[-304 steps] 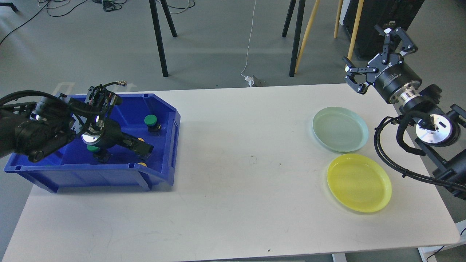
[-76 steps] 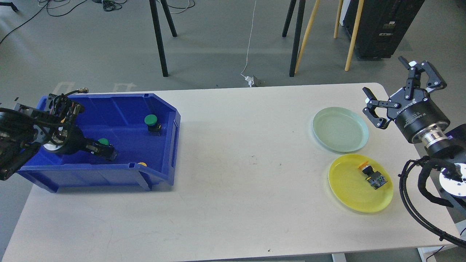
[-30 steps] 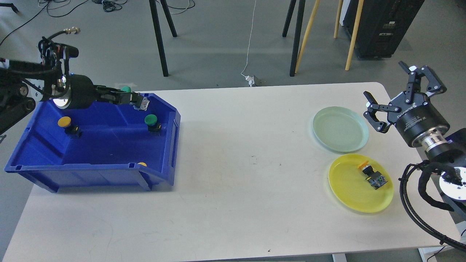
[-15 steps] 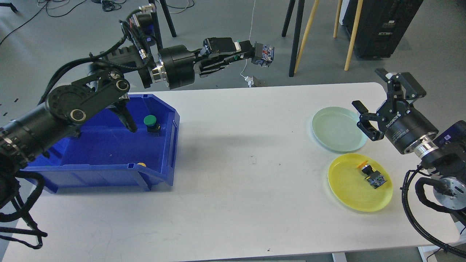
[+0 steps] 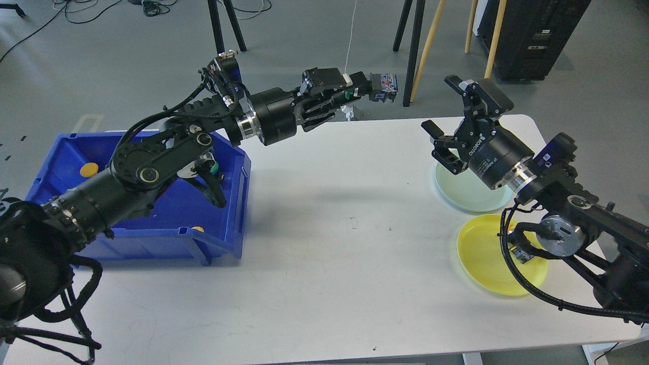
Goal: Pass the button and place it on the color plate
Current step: 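Grasp the green button with the right gripper and release the left gripper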
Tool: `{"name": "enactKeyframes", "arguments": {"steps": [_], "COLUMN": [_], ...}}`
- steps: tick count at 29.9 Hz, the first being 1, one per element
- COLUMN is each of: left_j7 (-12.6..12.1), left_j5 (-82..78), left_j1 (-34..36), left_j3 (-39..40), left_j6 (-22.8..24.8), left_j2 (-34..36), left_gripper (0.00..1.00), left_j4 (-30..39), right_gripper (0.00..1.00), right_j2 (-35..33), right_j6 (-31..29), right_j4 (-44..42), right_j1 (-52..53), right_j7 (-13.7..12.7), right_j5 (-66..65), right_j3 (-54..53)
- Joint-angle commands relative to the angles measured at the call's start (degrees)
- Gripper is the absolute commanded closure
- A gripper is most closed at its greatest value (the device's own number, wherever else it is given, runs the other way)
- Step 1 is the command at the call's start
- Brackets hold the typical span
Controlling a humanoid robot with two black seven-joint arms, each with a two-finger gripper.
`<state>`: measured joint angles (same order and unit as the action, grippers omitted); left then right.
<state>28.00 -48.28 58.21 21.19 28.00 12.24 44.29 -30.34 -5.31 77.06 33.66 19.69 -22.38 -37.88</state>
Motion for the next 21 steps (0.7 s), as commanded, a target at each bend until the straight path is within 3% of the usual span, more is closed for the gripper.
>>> {"name": "enactKeyframes", "arguments": {"steps": [1, 16, 21], "left_j7": [0.00, 0.00, 0.00], "left_j5": [0.12, 0.12, 0.12], "left_j1": [-0.29, -0.38, -0.38], "left_j3": [0.08, 0.26, 0.26], "left_j6": [0.00, 0.00, 0.00], "left_j2": [-0.03, -0.20, -0.20], "left_gripper": [0.95, 0.95, 0.95], "left_j4": [0.01, -0.78, -0.78], "right_gripper": [0.01, 0.04, 0.29], "right_j2": [2.82, 11.61, 11.88], "right_j6": [0.30, 0.38, 0.38], "right_j4": [-2.35, -6.66, -6.66], "right_j1": [2.45, 7.12, 7.47], "right_j7": [0.18, 0.18, 0.70], "right_j5": [0.06, -0.38, -0.73], "right_j3": [1.05, 4.92, 4.92]}}
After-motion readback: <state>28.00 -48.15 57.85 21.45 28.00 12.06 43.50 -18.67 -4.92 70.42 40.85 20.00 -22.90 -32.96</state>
